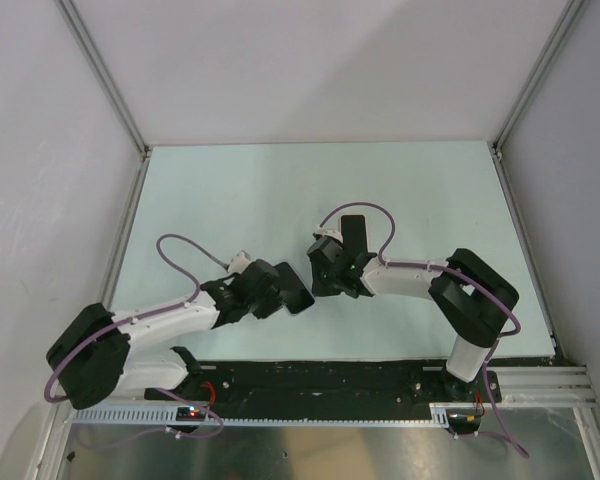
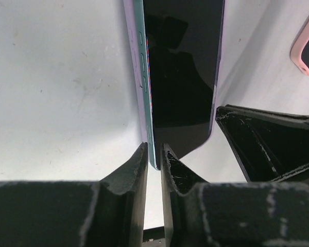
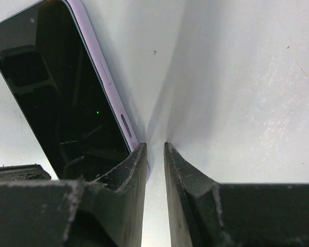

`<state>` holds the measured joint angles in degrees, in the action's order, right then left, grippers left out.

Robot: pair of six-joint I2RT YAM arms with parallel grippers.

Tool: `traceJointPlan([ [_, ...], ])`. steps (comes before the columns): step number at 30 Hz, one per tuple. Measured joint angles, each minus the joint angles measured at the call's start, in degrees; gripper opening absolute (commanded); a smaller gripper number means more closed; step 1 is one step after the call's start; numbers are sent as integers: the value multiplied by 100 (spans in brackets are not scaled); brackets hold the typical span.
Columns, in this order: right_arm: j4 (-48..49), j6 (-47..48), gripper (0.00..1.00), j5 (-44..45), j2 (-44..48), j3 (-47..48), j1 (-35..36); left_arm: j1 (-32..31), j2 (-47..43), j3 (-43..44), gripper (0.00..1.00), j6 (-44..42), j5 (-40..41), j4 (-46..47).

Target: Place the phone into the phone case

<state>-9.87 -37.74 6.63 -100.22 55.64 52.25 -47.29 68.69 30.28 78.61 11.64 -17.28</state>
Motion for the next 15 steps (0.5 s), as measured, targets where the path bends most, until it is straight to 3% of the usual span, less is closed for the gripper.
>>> traceJointPlan([
  [15, 35, 0, 25, -22, -11, 2, -15, -2, 505, 221, 10, 149, 24, 0],
])
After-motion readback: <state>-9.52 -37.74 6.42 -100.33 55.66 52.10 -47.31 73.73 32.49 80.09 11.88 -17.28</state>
